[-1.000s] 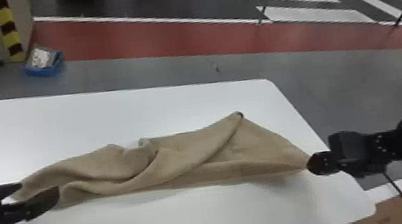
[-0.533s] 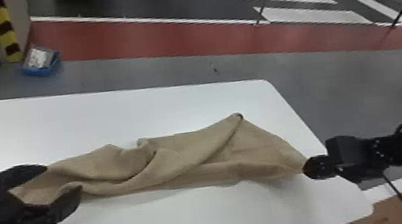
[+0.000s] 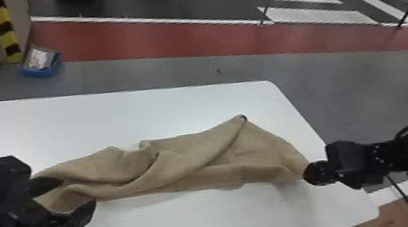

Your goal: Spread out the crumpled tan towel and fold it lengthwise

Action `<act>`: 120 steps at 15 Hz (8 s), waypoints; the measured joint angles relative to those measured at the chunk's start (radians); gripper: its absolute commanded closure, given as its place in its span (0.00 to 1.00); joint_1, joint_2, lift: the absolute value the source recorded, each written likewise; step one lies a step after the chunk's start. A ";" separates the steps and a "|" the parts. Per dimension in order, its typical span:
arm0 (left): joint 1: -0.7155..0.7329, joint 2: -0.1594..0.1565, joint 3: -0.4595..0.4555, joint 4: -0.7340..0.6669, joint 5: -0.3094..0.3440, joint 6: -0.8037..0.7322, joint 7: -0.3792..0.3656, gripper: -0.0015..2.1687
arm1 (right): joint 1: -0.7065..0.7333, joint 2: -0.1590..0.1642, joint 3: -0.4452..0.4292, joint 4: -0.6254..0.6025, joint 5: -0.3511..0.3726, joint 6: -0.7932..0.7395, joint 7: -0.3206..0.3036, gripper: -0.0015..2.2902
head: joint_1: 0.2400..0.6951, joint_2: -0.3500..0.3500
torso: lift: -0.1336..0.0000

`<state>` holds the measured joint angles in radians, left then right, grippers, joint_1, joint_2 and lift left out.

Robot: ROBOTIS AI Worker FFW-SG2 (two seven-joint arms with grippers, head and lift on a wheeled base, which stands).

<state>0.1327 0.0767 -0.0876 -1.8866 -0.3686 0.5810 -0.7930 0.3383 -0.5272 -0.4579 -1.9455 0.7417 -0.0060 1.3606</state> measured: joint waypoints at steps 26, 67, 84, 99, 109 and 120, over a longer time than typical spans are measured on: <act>-0.078 0.052 0.073 -0.130 -0.163 0.308 -0.134 0.02 | 0.000 0.010 0.019 -0.006 0.010 0.021 0.000 0.96 | 1.00 0.06 | 0.10; 0.375 0.040 -0.104 -0.408 -0.015 0.293 0.327 0.21 | -0.008 0.043 0.045 0.096 0.061 0.023 0.000 0.96 | 1.00 0.00 | 0.10; 0.310 0.039 0.033 -0.419 -0.011 0.305 0.292 0.76 | -0.033 0.021 0.014 0.065 0.038 0.056 0.000 0.96 | 1.00 0.00 | 0.10; -0.223 0.029 0.146 -0.290 0.017 0.395 0.203 0.76 | -0.288 -0.055 0.090 0.059 -0.348 0.363 -0.459 0.96 | 0.84 0.20 | 0.10; -0.863 0.015 0.087 0.462 0.042 0.126 0.314 0.76 | -0.939 0.072 0.353 0.551 -0.268 0.396 -0.646 0.96 | 0.27 0.28 | 0.10; -0.111 0.053 0.349 -0.136 0.195 -0.022 0.236 0.76 | -0.192 -0.008 0.135 -0.040 -0.437 0.485 -0.517 0.96 | 0.89 0.35 | 0.10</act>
<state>0.0221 0.1297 0.2618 -2.0221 -0.1735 0.5592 -0.5570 0.1459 -0.5351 -0.3228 -1.9854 0.3042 0.4789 0.8432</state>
